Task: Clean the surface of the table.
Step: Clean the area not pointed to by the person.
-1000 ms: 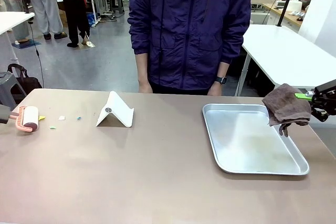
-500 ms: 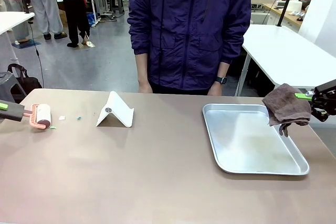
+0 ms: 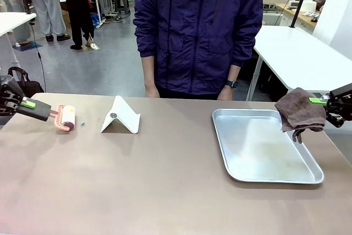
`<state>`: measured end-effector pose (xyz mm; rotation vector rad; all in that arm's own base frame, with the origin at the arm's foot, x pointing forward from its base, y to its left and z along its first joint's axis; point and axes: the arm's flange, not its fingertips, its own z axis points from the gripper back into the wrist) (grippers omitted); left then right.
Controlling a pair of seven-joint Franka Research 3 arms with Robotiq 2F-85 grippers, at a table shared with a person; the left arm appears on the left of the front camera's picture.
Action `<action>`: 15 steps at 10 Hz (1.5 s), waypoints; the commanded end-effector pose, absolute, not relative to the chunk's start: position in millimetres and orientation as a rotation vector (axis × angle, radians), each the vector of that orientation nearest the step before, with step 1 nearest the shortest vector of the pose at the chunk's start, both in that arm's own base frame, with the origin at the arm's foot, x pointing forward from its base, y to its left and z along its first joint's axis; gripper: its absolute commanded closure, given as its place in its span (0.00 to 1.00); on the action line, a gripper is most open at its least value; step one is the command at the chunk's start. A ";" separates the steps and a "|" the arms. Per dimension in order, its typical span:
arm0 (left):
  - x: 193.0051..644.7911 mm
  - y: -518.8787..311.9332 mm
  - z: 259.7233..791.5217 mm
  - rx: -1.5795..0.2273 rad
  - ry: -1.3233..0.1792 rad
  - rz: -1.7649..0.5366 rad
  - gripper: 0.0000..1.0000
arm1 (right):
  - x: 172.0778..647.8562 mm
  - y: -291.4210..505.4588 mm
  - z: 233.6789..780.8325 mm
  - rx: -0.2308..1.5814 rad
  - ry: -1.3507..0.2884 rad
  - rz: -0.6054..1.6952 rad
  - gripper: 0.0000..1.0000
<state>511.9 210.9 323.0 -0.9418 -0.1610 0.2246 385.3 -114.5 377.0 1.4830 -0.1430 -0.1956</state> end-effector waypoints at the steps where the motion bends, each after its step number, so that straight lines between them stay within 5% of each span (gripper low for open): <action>1: 516.3 192.9 308.7 -0.864 -0.115 0.194 0.78 | 387.5 -114.7 382.3 1.491 -0.127 -0.191 0.91; 9: 525.5 145.5 321.6 -0.897 -0.134 0.097 0.78 | 387.5 -114.7 382.3 1.491 -0.127 -0.191 0.91; 14: 399.2 169.3 441.8 -1.171 -0.432 -0.033 0.78 | 387.5 -114.7 382.3 1.491 -0.127 -0.191 0.91; 15: 366.8 177.4 450.9 -1.236 -0.394 -0.066 0.78 | 387.5 -114.7 382.3 1.491 -0.127 -0.191 0.91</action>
